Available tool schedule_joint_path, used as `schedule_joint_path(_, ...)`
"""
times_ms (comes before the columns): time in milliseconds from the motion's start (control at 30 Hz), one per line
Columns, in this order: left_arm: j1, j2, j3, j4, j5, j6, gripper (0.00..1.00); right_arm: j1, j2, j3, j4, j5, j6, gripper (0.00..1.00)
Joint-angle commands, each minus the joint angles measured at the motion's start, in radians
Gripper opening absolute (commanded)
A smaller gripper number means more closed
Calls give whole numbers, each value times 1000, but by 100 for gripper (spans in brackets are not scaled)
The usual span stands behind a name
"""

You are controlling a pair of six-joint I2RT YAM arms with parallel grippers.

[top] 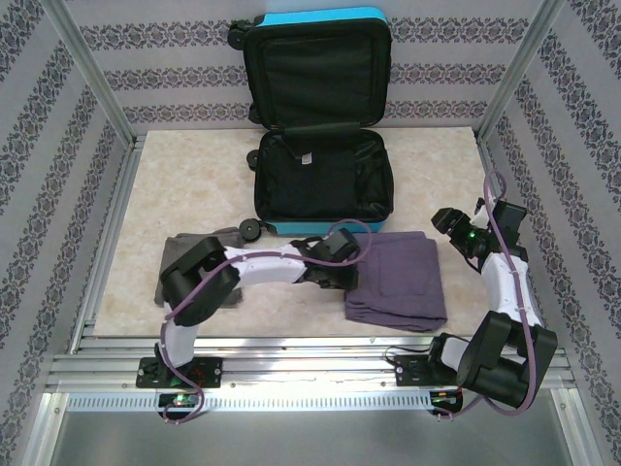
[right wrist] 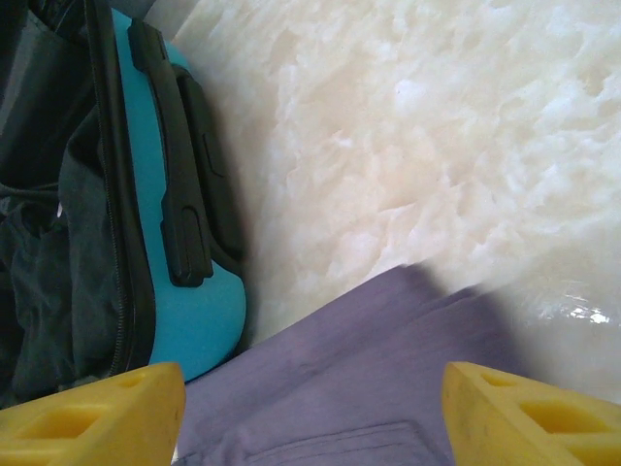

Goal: Pack the luggage

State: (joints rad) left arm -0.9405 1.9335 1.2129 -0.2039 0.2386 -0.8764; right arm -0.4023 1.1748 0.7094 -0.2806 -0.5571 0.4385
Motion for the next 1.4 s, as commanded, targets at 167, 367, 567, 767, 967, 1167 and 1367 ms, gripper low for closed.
schedule_joint_path(167, 131, -270, -259, -163, -100, 49, 3, 164, 5, -8, -57, 27, -58, 70)
schedule_joint_path(367, 180, -402, -340, -171, -103, 117, 26, 330, 18, -44, -60, 53, -58, 69)
schedule_joint_path(567, 180, -347, -296, -164, -62, 120, 56, 497, 61, -129, -32, 120, 7, 67)
schedule_joint_path(767, 179, -286, -244, -205, -55, 126, 58, 627, 93, -150, -31, 185, 49, 66)
schedule_joint_path(967, 180, -266, -230, -260, -91, 107, 61, 707, 159, -143, -40, 229, 90, 64)
schedule_joint_path(1167, 180, -242, -254, -207, -84, 86, 60, 752, 223, -105, -40, 246, 83, 57)
schedule_joint_path(1367, 180, -241, -262, -171, -43, 92, 12, 776, 243, -69, -53, 221, 51, 22)
